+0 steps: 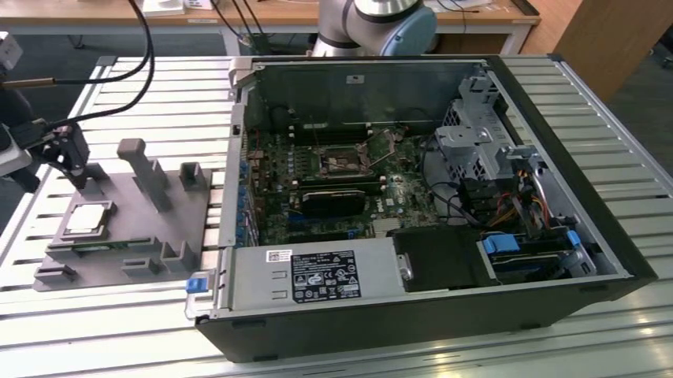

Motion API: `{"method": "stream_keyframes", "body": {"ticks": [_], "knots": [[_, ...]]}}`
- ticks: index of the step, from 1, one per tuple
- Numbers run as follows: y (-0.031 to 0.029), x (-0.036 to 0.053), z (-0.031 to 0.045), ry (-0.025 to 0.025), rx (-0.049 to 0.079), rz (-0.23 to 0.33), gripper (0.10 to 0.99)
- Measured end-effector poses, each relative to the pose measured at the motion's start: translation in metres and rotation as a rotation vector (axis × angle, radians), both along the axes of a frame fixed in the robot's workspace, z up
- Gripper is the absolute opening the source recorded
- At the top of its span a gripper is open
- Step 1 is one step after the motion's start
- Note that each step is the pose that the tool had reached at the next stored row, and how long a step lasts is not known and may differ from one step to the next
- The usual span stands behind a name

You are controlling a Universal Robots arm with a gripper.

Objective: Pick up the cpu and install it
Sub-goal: 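Pick up the cpu and move it towards the insertion slot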

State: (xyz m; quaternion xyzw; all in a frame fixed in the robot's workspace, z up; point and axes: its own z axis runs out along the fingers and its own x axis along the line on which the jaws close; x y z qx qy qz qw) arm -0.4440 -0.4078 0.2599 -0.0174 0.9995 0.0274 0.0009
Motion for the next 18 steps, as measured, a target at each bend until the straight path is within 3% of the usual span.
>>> {"method": "stream_keyframes", "body": {"ticks": [5,18], "knots": [[-0.0029,-0.0001,-0.0092,-0.0001,0.0,-0.003,0.643],[-0.0032,0.0,-0.0275,0.0003,0.004,-0.009,0.643]]}}
